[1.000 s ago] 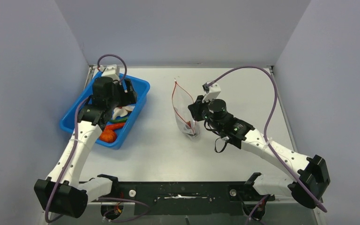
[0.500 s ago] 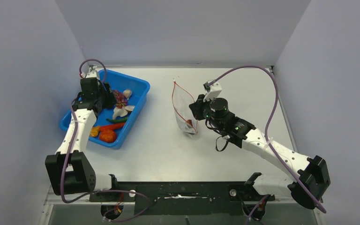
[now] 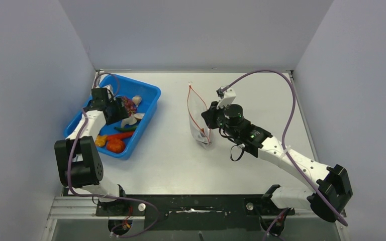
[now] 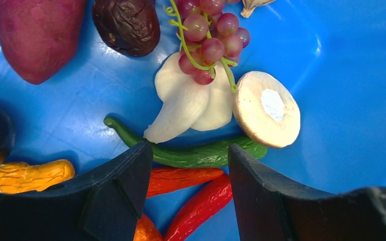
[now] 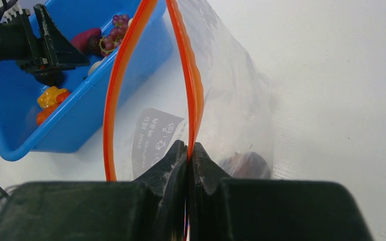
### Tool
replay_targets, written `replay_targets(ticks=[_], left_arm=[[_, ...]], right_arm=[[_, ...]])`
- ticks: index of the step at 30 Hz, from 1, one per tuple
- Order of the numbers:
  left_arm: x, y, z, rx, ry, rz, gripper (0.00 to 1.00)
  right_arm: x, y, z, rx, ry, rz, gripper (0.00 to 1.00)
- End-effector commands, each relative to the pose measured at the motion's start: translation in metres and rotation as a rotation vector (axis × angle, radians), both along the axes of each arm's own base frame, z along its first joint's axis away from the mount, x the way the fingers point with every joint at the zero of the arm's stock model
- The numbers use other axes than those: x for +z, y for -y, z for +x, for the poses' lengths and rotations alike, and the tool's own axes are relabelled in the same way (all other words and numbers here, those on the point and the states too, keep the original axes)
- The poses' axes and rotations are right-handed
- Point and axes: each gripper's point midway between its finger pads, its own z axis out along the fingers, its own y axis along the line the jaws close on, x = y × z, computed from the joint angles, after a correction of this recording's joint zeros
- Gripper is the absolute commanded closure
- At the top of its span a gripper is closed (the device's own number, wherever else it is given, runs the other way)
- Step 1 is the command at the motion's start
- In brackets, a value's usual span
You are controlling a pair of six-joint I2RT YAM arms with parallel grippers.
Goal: Place the food in the zip-top bag and seal the zipper
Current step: Pick up the fake vegetable from the bin.
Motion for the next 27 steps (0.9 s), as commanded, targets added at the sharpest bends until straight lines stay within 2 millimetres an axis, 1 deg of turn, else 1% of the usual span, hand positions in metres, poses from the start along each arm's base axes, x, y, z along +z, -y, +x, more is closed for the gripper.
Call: replay_targets(ticks=[1,4,8,12,18,21,24,27], left_arm=[[0.012,0.004,0.022,-0.058,0.084,-0.013,0.44],[-0.002,0.004,0.021,-0.074,0.037,-0.016,0.43],[-0.023,0.004,0.019,-0.100,-0.048,-0.020,0.39],[-0.027,0.001,0.026,-0.096,-0.055,-0.013,0.37],[-0.036,-0.003,0.030,-0.087,-0.075,0.004,0.36],[-0.036,-0.005,0.033,-0.085,-0.072,0.008,0.36],[-0.039,-0.006,0.034,-0.083,-0.079,0.014,0.40],[-0.042,-0.005,0.032,-0.089,-0.083,0.009,0.45]], right_arm=[[0.032,-0.005,0.006,0.001,0.070,0.076,1.00],[0.034,-0.005,0.006,0.003,0.073,0.078,1.00],[0.036,-0.006,0.007,0.006,0.077,0.084,1.00],[0.037,-0.008,0.006,0.011,0.076,0.089,1.00],[0.038,-0.009,0.006,0.014,0.071,0.099,1.00],[0.036,-0.010,0.006,0.016,0.066,0.102,1.00],[0.037,-0.011,0.005,0.021,0.064,0.104,1.00],[0.040,-0.010,0.004,0.021,0.071,0.109,1.00]])
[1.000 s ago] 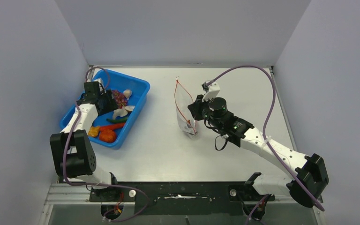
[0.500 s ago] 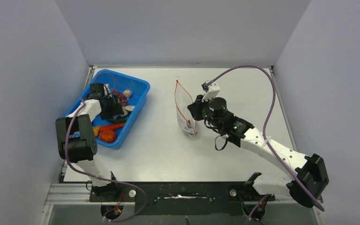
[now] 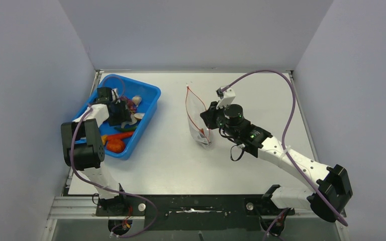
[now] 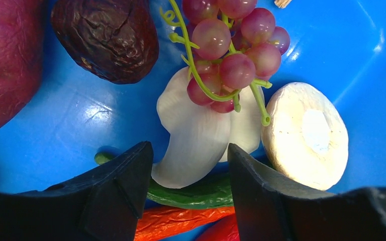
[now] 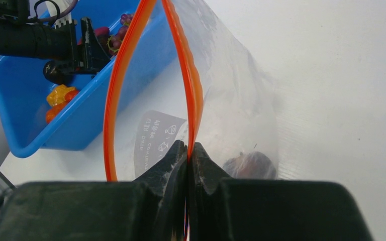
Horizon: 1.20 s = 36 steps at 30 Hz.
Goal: Place the food in the zip-top bag and seal the zipper
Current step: Pick up the fake vegetable from the bin.
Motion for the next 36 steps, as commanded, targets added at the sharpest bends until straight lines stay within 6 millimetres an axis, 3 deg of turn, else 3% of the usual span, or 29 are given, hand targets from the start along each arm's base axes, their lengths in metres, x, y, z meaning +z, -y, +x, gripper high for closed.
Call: replay_targets(ticks=[1,7,13,17,36], left_arm=[[0.013,-0.005,0.017,-0.008,0.060,0.014,0.47],[0.012,-0.003,0.015,-0.008,0.049,0.004,0.65],[0.018,-0.002,0.010,-0.007,0.049,0.012,0.74],[0.028,0.001,0.007,0.001,0.067,0.013,0.76],[0.124,0.004,-0.011,0.188,0.342,0.006,0.87]], right_arm=[[0.039,-0.005,0.006,0.000,0.080,0.089,1.00],[0.044,-0.002,0.004,-0.004,0.087,0.093,1.00],[0.041,0.000,0.001,-0.007,0.081,0.097,1.00],[0.043,0.001,0.000,-0.007,0.080,0.096,1.00],[0.046,0.000,0.000,-0.012,0.050,0.089,1.00]])
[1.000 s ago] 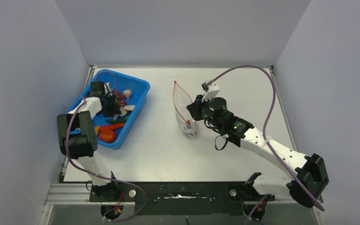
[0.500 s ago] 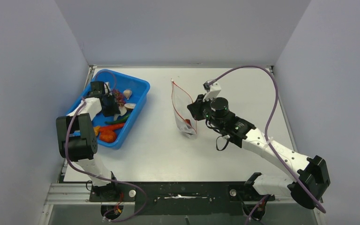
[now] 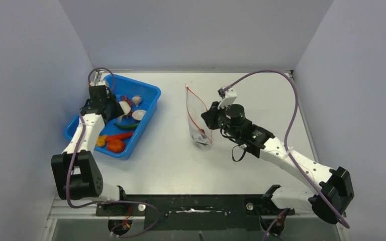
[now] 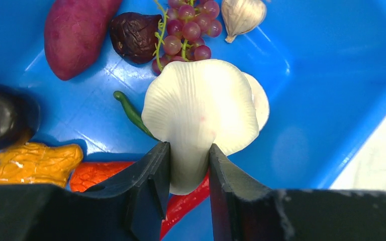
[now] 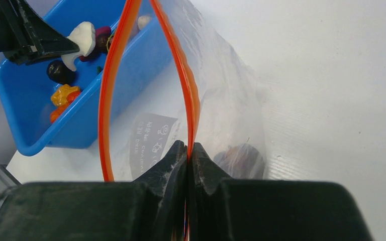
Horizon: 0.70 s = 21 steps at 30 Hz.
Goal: Place the food in the zip-top bag and seal the zipper
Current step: Pick up the fake vegetable from the bin.
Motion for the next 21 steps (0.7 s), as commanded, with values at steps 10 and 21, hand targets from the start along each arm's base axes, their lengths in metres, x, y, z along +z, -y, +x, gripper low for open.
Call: replay_targets(ticks=[10,21], left_arm=[[0.110,0.050,-0.016,-0.166,0.313,-0.125,0.88],[0.167,0.165,-0.053,-0.481,0.432,-0.434,0.89]], right_arm=[[0.035,-0.018,0.009,0.011,0.040,0.106,1.00],[0.045,-0.038,0.006,0.075,0.059,0.140,1.00]])
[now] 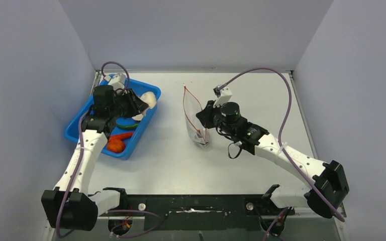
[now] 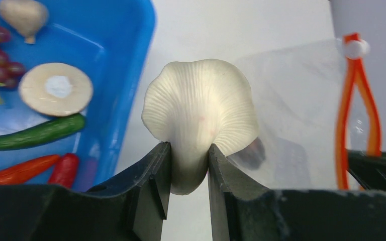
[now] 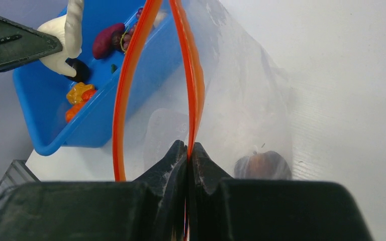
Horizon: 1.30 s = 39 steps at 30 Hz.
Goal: Place the food in the zip-top bag and seal the zipper
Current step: Pick up the fake vegetable from the bin, then place the fake vegetable in the zipper food storage bag.
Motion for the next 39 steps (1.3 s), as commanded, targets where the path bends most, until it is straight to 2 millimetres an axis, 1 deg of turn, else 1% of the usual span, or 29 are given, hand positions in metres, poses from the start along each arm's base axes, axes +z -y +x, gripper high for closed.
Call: replay_targets(ticks=[1,4,9,11,13,17,19,22,26,28,30,33,36,39], left_arm=[[0.067,0.055,-0.017,-0.184,0.160,-0.224,0.90],[0.087,0.077,-0.029,-0.258,0.193,-0.333,0.90],[0.119,0.107,-0.047,-0.382,0.251,-0.452,0.90],[0.128,0.117,-0.052,-0.423,0.271,-0.506,0.91],[0.131,0.126,-0.056,-0.464,0.276,-0.561,0.90],[0.125,0.143,-0.061,-0.528,0.232,-0.660,0.91],[0.123,0.152,-0.064,-0.552,0.218,-0.676,0.90],[0.120,0.164,-0.063,-0.554,0.206,-0.689,0.91],[0.124,0.180,-0.065,-0.603,0.214,-0.743,0.91],[0.122,0.185,-0.063,-0.612,0.212,-0.741,0.91],[0.110,0.186,-0.056,-0.590,0.182,-0.702,0.91],[0.087,0.180,-0.047,-0.517,0.146,-0.613,0.91],[0.067,0.174,-0.043,-0.468,0.117,-0.550,0.91],[0.053,0.170,-0.040,-0.436,0.096,-0.505,0.91]], right_arm=[[0.050,-0.018,0.004,0.029,0.098,0.103,1.00],[0.049,-0.019,0.005,0.021,0.097,0.098,1.00],[0.051,-0.026,0.007,0.042,0.096,0.103,1.00],[0.051,-0.027,0.008,0.042,0.094,0.103,1.00],[0.050,-0.029,0.008,0.044,0.090,0.104,1.00],[0.050,-0.033,0.008,0.051,0.088,0.099,1.00],[0.050,-0.033,0.009,0.047,0.088,0.096,1.00],[0.050,-0.035,0.009,0.050,0.091,0.103,1.00],[0.043,-0.038,0.008,0.058,0.080,0.096,1.00],[0.041,-0.040,0.007,0.062,0.072,0.095,1.00],[0.040,-0.039,0.007,0.051,0.070,0.096,1.00],[0.041,-0.034,0.008,0.024,0.071,0.095,1.00],[0.044,-0.030,0.010,0.012,0.083,0.092,1.00],[0.046,-0.030,0.009,0.012,0.084,0.095,1.00]])
